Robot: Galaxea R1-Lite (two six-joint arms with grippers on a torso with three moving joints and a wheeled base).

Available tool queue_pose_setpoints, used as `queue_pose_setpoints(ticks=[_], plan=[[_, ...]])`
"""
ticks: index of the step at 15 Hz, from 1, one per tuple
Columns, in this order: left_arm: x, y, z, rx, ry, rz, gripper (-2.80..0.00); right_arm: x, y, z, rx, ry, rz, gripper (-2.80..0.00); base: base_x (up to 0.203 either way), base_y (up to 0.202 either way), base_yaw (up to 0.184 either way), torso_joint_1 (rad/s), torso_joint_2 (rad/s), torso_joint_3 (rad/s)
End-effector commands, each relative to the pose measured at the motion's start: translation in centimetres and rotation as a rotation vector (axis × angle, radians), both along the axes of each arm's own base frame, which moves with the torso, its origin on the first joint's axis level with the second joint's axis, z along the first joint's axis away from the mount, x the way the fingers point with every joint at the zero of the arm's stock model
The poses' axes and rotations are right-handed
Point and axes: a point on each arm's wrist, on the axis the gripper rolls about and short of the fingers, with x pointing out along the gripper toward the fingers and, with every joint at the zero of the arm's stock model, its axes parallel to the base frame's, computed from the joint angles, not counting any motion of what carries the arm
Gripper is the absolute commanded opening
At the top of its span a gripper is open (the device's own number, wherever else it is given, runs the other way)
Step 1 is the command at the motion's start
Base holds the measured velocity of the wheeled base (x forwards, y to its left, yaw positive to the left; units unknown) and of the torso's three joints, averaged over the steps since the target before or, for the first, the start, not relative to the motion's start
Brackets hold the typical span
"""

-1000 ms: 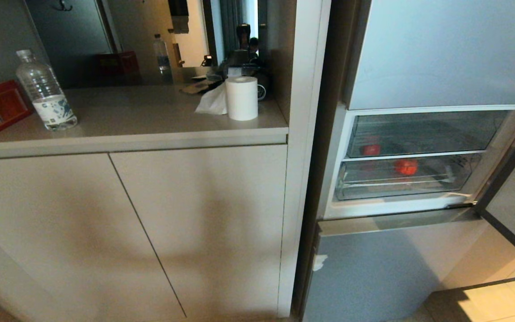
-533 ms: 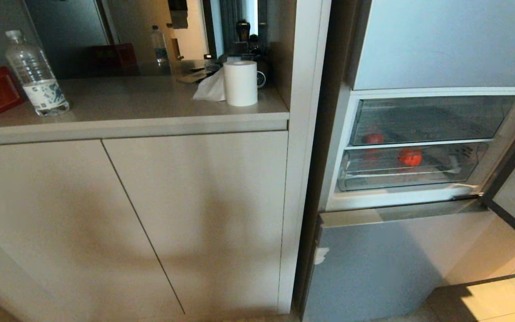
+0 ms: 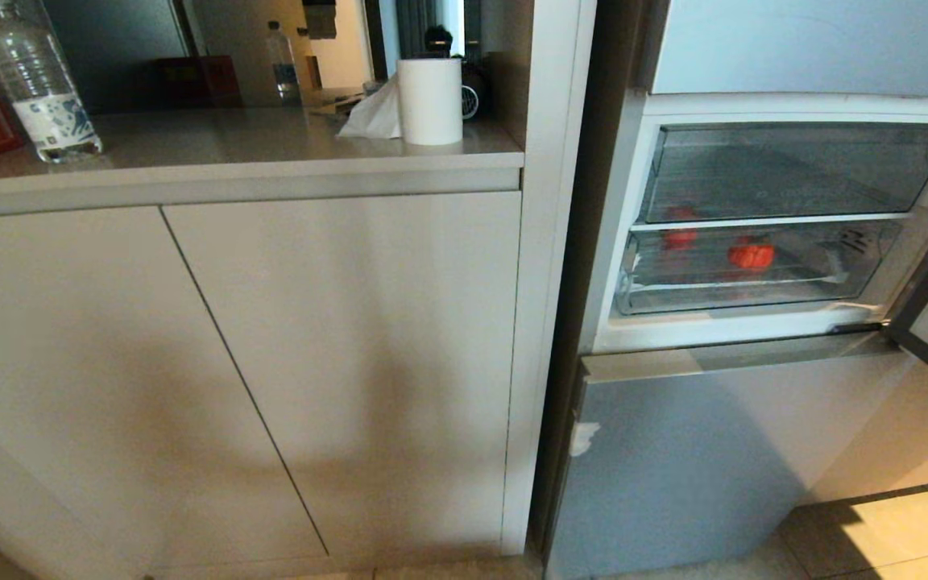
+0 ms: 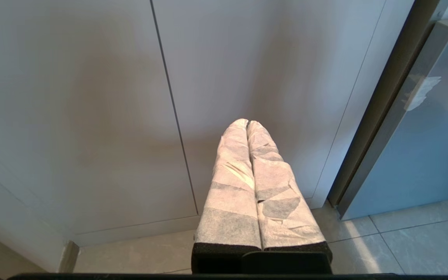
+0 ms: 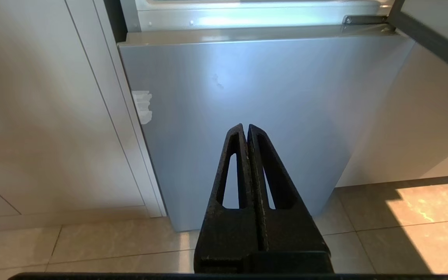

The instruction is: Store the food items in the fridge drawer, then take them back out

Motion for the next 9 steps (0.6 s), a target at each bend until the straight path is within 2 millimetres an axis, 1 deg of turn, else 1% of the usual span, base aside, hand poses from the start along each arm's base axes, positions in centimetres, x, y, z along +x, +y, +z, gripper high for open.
queue_pose_setpoints(ticks=[1,7,8,9], plan=[[0.0,0.0,0.0,0.000,0.001,0.001,-2.80,0.0,0.0,0.0,0.002,0.001,0.000,-2.80,0.000,0.000,0.000,-0.057,0.11,0.062],[0.0,0.0,0.0,0.000,0.003,0.001,-2.80,0.0,0.0,0.1,-0.027,0.001,0.006,-2.80,0.000,0.000,0.000,-0.009,0.03,0.013],[0.0,0.0,0.0,0.000,0.001,0.001,-2.80,0.0,0.0,0.4,-0.028,-0.001,0.009,-2.80,0.000,0.000,0.000,0.000,0.00,0.000],[0.0,0.0,0.0,0.000,0.001,0.001,-2.80,0.1,0.0,1.2,-0.022,0.009,0.012,-2.80,0.000,0.000,0.000,0.000,0.00,0.000]])
